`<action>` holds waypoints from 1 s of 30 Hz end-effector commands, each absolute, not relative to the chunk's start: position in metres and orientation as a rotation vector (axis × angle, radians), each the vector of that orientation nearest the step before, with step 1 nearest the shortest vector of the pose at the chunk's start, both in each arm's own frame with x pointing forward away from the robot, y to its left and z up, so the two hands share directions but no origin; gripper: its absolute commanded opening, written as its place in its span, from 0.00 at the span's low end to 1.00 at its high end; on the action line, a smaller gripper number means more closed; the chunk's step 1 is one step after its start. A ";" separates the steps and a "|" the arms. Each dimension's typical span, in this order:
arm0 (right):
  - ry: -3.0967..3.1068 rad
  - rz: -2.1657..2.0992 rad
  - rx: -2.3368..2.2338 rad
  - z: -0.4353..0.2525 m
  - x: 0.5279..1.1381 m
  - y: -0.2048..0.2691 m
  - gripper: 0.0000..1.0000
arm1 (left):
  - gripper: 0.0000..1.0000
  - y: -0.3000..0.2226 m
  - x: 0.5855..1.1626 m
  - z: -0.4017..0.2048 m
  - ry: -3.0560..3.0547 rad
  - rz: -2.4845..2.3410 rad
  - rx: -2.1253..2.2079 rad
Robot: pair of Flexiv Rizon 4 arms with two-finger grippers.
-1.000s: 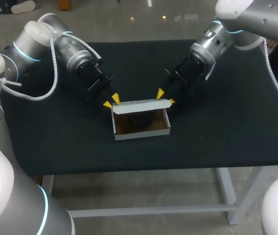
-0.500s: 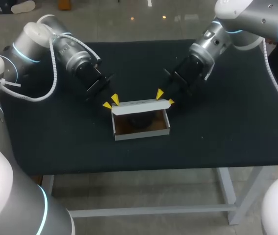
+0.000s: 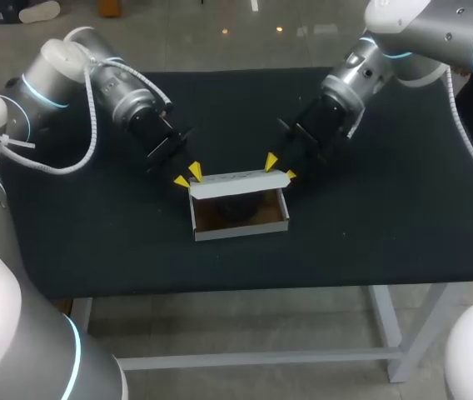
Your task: Assemble the packaging by folding the flat box into shape, placing the metal phone stand inside, and closing the box properly
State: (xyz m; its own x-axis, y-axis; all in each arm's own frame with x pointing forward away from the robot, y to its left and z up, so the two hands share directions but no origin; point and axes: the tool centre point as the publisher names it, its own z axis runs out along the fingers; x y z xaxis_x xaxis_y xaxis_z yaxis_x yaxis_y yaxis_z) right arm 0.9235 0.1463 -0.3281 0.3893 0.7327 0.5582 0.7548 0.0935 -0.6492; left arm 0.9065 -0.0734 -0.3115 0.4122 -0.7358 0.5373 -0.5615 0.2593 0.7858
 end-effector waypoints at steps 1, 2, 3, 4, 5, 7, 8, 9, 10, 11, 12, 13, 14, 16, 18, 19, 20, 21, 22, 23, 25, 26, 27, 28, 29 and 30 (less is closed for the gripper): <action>-1.339 -0.027 -1.633 -0.328 0.922 0.152 0.37 | 0.23 -0.078 0.911 -0.315 -1.200 -0.300 1.227; -1.338 -0.027 -1.633 -0.328 0.922 0.152 0.37 | 0.23 -0.078 0.911 -0.315 -1.200 -0.300 1.227; -1.338 -0.027 -1.632 -0.329 0.922 0.152 0.36 | 0.23 -0.078 0.910 -0.315 -1.201 -0.300 1.228; -1.337 -0.028 -1.631 -0.329 0.921 0.152 0.37 | 0.23 -0.078 0.910 -0.315 -1.201 -0.299 1.229; -1.337 -0.028 -1.631 -0.329 0.921 0.152 0.37 | 0.22 -0.078 0.910 -0.316 -1.201 -0.299 1.230; -1.339 -0.029 -1.630 -0.329 0.921 0.152 0.37 | 0.22 -0.078 0.909 -0.316 -1.203 -0.298 1.235; -1.339 -0.030 -1.630 -0.329 0.920 0.152 0.37 | 0.22 -0.078 0.909 -0.316 -1.203 -0.298 1.237; -1.340 -0.031 -1.629 -0.329 0.920 0.152 0.37 | 0.22 -0.078 0.909 -0.316 -1.204 -0.298 1.239; -1.341 -0.032 -1.628 -0.329 0.920 0.152 0.37 | 0.22 -0.078 0.909 -0.317 -1.206 -0.297 1.244; -1.342 -0.032 -1.628 -0.329 0.920 0.152 0.37 | 0.22 -0.078 0.908 -0.317 -1.207 -0.297 1.245; -1.343 -0.033 -1.628 -0.330 0.919 0.152 0.38 | 0.22 -0.078 0.908 -0.318 -1.208 -0.298 1.247; -1.343 -0.033 -1.628 -0.330 0.919 0.151 0.37 | 0.22 -0.078 0.908 -0.318 -1.210 -0.298 1.249; -1.343 -0.034 -1.628 -0.331 0.919 0.151 0.38 | 0.22 -0.078 0.908 -0.318 -1.212 -0.299 1.251; -1.343 -0.034 -1.628 -0.332 0.918 0.151 0.38 | 0.22 -0.078 0.908 -0.319 -1.217 -0.298 1.254; -1.343 -0.032 -1.628 -0.333 0.918 0.150 0.38 | 0.22 -0.078 0.907 -0.320 -1.224 -0.296 1.259; -1.343 -0.032 -1.628 -0.334 0.918 0.150 0.38 | 0.22 -0.078 0.907 -0.320 -1.228 -0.295 1.257; -1.342 -0.032 -1.628 -0.335 0.918 0.150 0.38 | 0.22 -0.078 0.907 -0.321 -1.229 -0.294 1.258; -1.342 -0.031 -1.628 -0.336 0.918 0.150 0.38 | 0.22 -0.078 0.907 -0.321 -1.230 -0.295 1.260; -1.341 -0.030 -1.628 -0.336 0.918 0.149 0.38 | 0.22 -0.078 0.907 -0.321 -1.233 -0.295 1.265; -1.340 -0.029 -1.628 -0.337 0.918 0.149 0.38 | 0.21 -0.078 0.907 -0.321 -1.234 -0.296 1.265; -1.339 -0.028 -1.629 -0.338 0.918 0.148 0.38 | 0.20 -0.078 0.907 -0.321 -1.237 -0.295 1.267; -1.338 -0.028 -1.629 -0.338 0.919 0.148 0.38 | 0.20 -0.078 0.907 -0.321 -1.238 -0.295 1.269; -1.337 -0.027 -1.629 -0.339 0.919 0.147 0.38 | 0.20 -0.078 0.907 -0.321 -1.240 -0.295 1.270; -1.337 -0.027 -1.628 -0.339 0.919 0.147 0.38 | 0.20 -0.078 0.907 -0.321 -1.244 -0.293 1.273; -1.337 -0.026 -1.627 -0.340 0.919 0.147 0.38 | 0.20 -0.078 0.907 -0.321 -1.246 -0.292 1.274; -1.337 -0.026 -1.627 -0.340 0.919 0.147 0.38 | 0.20 -0.078 0.907 -0.321 -1.250 -0.291 1.277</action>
